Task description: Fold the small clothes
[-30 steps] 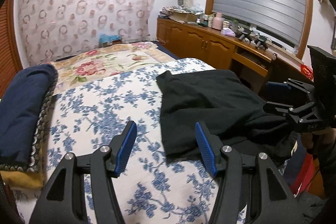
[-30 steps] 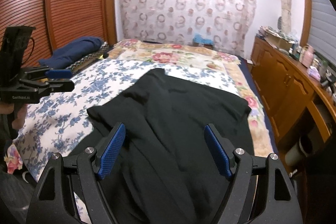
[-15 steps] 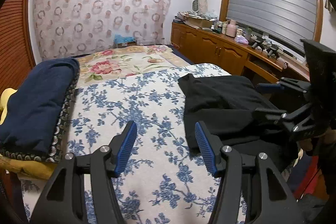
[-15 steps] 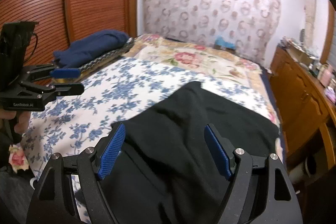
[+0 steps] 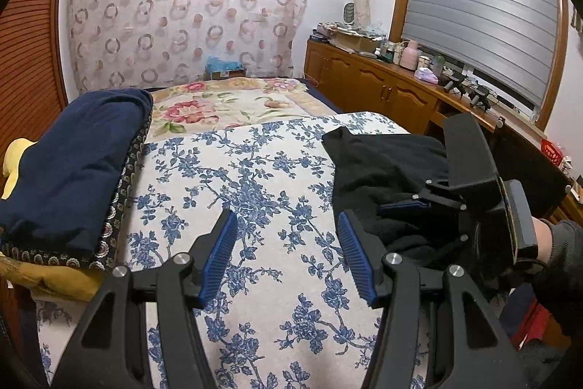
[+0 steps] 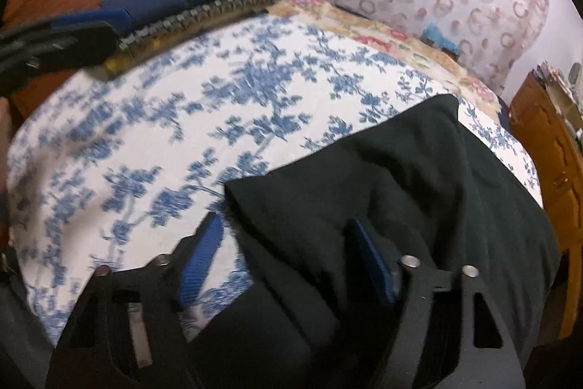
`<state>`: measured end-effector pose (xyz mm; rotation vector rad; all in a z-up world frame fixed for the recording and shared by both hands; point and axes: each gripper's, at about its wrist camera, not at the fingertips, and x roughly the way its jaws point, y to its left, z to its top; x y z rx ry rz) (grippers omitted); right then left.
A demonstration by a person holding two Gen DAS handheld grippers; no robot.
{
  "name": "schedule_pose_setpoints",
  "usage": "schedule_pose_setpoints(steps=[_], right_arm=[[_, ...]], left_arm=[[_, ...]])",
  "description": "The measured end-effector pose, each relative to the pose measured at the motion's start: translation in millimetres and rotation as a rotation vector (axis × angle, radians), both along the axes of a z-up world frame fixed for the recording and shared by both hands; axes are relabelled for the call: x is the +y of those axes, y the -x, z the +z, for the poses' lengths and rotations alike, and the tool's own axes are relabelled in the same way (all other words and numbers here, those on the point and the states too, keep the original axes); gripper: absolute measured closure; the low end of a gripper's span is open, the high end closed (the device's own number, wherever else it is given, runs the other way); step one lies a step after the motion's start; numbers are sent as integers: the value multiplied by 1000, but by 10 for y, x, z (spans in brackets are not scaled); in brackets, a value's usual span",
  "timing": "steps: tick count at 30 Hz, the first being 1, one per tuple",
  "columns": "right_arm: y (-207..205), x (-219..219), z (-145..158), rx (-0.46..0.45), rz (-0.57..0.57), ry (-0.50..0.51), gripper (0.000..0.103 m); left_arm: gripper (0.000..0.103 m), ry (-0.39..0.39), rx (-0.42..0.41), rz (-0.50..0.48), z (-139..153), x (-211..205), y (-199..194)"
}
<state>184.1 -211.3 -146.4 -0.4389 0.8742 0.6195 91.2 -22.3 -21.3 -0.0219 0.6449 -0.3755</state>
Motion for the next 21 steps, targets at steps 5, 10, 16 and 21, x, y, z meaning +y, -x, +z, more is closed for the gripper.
schedule_pose_setpoints(steps=[5,10,16,21], right_arm=[[-63,-102,87,-26,-13,2,95],[-118,-447,449,-106,-81,-78,97],[-366,-1120,970,-215,-234,-127,97],[-653,-1609,1076,-249,-348,-72,98]], left_arm=[[46,1,8,-12,-27,-32,-2],[46,1,15,-30,-50,-87,-1],[46,4,23,-49,-67,-172,3],[46,-1,27,-66,-82,-230,3]])
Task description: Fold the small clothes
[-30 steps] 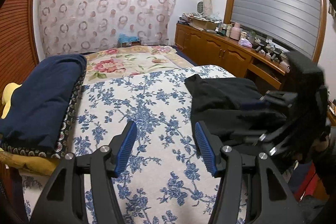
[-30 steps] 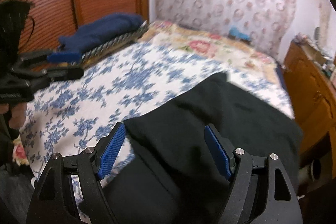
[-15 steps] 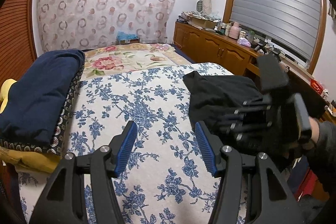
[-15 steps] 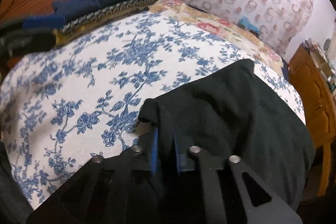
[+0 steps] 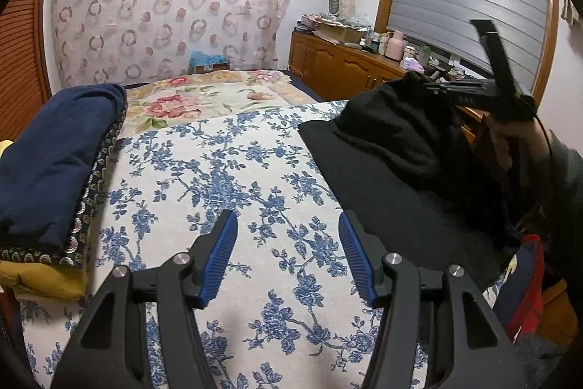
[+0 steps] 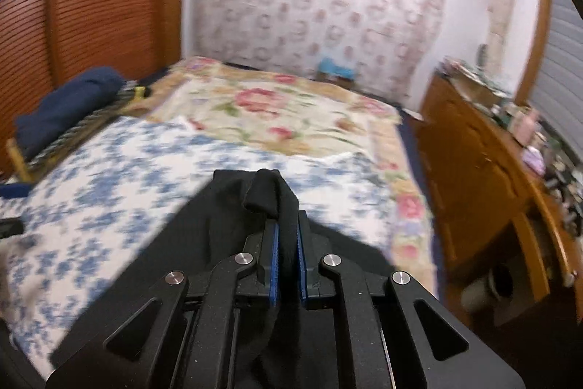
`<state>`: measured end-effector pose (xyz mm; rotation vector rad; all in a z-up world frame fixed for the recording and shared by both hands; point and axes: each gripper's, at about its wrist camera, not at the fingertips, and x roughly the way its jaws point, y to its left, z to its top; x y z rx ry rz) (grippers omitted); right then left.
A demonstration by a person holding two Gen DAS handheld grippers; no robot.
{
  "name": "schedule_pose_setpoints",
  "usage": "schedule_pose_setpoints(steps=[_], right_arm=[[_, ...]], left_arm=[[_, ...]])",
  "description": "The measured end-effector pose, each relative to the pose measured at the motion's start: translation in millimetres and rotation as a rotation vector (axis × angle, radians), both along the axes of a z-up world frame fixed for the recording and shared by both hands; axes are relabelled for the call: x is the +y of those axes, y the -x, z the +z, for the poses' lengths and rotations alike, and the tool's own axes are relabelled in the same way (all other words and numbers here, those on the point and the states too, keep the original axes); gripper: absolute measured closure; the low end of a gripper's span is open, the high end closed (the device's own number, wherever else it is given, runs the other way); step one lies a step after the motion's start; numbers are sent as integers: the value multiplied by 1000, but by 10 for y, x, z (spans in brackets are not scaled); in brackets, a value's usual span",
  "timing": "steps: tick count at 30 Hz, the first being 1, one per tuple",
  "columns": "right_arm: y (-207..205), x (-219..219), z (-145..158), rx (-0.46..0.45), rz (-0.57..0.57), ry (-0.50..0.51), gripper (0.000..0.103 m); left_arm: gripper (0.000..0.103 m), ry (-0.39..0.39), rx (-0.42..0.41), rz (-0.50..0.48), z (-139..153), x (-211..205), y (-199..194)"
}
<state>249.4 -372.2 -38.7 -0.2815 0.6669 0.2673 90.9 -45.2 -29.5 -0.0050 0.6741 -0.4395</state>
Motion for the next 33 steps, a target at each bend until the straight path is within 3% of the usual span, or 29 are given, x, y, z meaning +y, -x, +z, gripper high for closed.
schedule_pose_setpoints(steps=[7,10,13,23,33], right_arm=[[-346,-617,-295,85,-166,1,97],[-311,-742,-322,78,-242,23,76],[-204,-832,-288,79,-250,-12,74],[685,-734,-381,78,-150,-52,51],[1478,-667,-621,127,-156,-111,50]], left_arm=[[46,-3,13,-22,-43,-88,0],[46,-9,19,-31,-66,-140,-4],[46,-8,26,-41,-85,-193,-5],[46,-27,40,-94,-153,-475,46],[46,-46,53,-135,-206,-668,103]])
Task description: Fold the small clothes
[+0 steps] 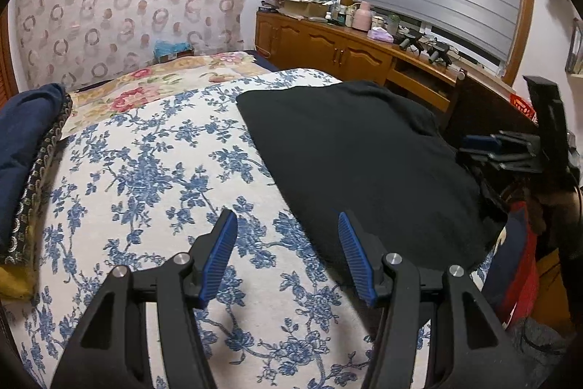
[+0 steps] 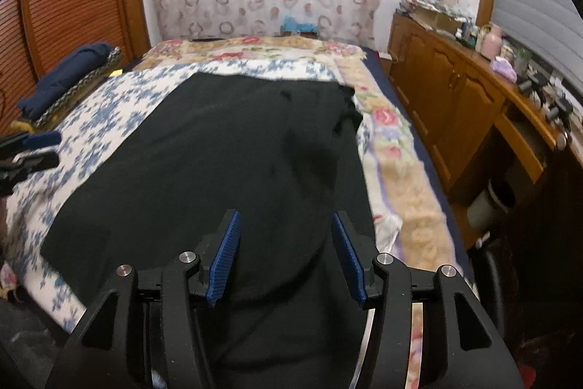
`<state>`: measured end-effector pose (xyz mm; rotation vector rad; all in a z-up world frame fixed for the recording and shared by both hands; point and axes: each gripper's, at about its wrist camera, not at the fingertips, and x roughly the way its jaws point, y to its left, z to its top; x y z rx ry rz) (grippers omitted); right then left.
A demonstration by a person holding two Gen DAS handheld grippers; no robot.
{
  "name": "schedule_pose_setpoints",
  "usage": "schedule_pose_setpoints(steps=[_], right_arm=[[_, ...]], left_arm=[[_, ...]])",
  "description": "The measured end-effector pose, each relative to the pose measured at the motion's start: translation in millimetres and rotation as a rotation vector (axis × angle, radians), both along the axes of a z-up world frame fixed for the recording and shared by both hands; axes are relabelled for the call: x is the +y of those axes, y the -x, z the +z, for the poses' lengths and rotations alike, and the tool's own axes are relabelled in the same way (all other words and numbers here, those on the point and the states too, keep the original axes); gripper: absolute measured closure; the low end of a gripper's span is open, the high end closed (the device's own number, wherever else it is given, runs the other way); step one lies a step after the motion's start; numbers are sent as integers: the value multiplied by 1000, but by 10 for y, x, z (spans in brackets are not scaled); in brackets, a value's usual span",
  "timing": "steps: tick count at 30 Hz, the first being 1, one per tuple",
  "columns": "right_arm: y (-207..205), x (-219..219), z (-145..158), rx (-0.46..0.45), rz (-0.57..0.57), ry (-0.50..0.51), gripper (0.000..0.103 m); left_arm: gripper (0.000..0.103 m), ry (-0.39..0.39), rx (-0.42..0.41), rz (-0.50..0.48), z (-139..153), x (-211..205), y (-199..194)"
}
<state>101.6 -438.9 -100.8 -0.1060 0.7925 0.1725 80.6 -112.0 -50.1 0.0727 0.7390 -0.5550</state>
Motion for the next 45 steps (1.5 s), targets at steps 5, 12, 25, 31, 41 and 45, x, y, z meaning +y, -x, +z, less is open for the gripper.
schedule_pose_setpoints(steps=[5,12,25,31,41,45], right_arm=[[162,80,-54,23,10,-18,50],[187,74,-157,74,57,-60,73],[454,-216,-100,78,24,25,99],[458,-297,-5,30,-43,50,98],[306,-30,160,-52,-2,35,53],[169,178,34,-30,43,18,51]], left_arm=[[46,-3,2,-13,-10,-65,15],[46,-8,11,-21,-37,-113,26],[46,-16,31,-41,-93,-193,31],[46,-26,35,-56,-102,-242,59],[46,-34,47,-64,-141,-277,67],[46,-38,56,-64,-170,-283,65]])
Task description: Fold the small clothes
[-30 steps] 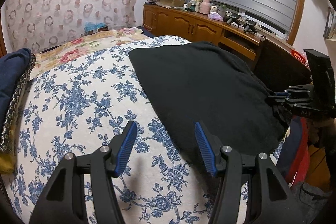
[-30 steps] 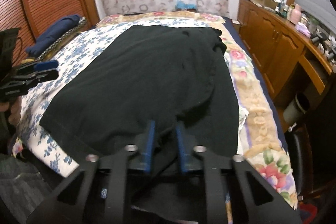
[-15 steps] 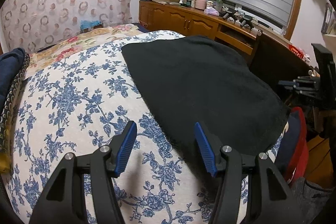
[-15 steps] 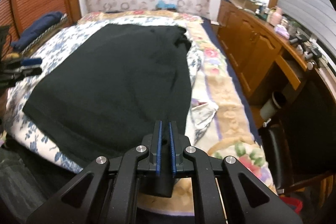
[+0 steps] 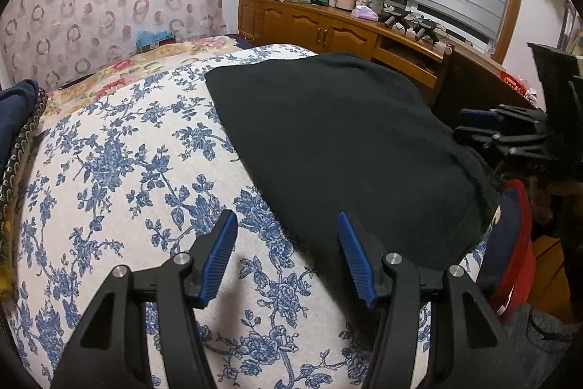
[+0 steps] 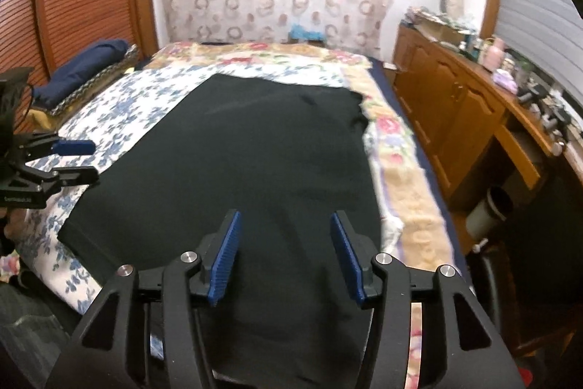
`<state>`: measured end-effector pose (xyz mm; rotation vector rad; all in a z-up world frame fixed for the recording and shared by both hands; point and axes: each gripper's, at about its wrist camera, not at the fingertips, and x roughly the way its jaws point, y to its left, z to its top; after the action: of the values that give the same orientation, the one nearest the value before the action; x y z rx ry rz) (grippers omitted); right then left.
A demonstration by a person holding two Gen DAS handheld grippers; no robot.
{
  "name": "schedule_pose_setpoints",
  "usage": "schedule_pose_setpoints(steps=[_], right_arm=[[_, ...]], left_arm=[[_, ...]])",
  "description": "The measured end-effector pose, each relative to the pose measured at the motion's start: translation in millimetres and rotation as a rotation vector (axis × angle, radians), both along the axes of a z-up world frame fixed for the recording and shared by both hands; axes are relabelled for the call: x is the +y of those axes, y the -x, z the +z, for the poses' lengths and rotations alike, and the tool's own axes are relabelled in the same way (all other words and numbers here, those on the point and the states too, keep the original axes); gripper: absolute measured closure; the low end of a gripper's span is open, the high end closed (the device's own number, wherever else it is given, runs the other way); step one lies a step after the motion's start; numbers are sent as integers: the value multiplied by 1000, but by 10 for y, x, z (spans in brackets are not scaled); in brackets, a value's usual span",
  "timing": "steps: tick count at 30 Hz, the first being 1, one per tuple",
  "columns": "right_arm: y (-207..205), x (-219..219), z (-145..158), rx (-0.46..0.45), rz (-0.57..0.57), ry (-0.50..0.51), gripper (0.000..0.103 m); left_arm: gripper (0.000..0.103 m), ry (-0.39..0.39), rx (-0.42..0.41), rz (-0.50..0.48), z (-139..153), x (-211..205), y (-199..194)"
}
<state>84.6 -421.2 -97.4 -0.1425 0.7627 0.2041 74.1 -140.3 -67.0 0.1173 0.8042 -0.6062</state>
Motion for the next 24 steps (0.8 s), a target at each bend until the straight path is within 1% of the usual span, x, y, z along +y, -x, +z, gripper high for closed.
schedule_pose_setpoints(steps=[4,6,8,9,10,11,18,22,24], right_arm=[[-134,144,-190,49,31,-24,51],[-171,186,-270,68,24,-19,47],[-166,209,-304,66,23,-10,39],[-160,212,-311,66,21,-8,36],[-158,213,-325,71,21,-11,30],[-156,217,-349,80,23,-11,29],[-122,182,-357,78,18,-2,27],[-101,187,-336,73,16,6,27],[-77,210,-314,64,19,6,27]], left_arm=[[46,-2,13,0,-43,4,1],[46,-3,17,-1,-55,-4,3],[46,-4,21,-2,-66,1,9],[46,-4,23,-2,-69,1,9],[46,-2,28,-3,-74,5,12],[46,0,32,-4,-77,8,16],[46,24,56,-15,-85,44,79],[46,53,69,-41,-61,63,156],[46,52,74,-57,-61,44,194]])
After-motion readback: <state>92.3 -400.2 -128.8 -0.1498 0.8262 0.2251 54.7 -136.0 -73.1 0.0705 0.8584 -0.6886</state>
